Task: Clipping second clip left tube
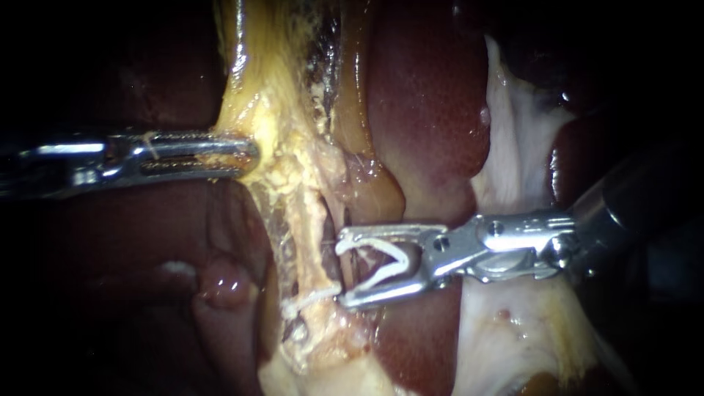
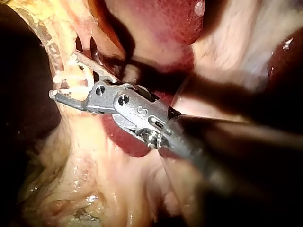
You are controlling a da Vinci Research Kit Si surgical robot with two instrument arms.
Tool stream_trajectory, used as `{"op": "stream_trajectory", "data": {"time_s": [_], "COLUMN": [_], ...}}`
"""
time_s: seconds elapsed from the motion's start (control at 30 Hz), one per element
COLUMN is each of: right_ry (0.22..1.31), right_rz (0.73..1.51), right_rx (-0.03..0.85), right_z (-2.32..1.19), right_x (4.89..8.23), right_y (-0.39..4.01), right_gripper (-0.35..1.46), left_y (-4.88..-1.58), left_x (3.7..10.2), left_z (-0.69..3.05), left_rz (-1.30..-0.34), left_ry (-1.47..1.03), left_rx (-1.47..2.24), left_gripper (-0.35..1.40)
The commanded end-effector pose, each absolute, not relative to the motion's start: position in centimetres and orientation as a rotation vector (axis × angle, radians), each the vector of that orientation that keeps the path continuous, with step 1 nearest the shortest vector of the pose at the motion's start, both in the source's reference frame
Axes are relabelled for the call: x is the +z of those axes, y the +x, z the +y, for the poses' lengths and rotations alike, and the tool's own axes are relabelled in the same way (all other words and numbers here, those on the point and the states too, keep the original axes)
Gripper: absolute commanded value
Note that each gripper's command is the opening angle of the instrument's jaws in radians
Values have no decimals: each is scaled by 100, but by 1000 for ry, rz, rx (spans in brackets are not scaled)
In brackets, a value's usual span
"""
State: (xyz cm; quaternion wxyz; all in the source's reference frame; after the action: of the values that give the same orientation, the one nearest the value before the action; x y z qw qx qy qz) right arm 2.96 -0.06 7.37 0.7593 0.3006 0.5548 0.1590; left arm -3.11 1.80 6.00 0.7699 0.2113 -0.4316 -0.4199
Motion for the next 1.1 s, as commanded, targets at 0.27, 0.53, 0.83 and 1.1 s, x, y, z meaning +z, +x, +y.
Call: {"op": "stream_trajectory", "data": {"time_s": [0.27,0.53,0.83,1.1], "right_ry": [654,656,653,648], "right_rz": [1188,1162,1131,1121], "right_rx": [348,347,342,341], "right_z": [-6,-5,-11,-10], "right_x": [753,765,780,790], "right_y": [308,313,319,324], "right_gripper": [59,59,58,58], "left_y": [-311,-312,-313,-312], "left_x": [598,594,591,590], "left_z": [179,176,175,174], "left_rz": [-935,-936,-936,-936], "left_ry": [455,453,452,452], "left_rx": [-914,-909,-910,-911], "left_gripper": [-35,-35,-35,-35]}}
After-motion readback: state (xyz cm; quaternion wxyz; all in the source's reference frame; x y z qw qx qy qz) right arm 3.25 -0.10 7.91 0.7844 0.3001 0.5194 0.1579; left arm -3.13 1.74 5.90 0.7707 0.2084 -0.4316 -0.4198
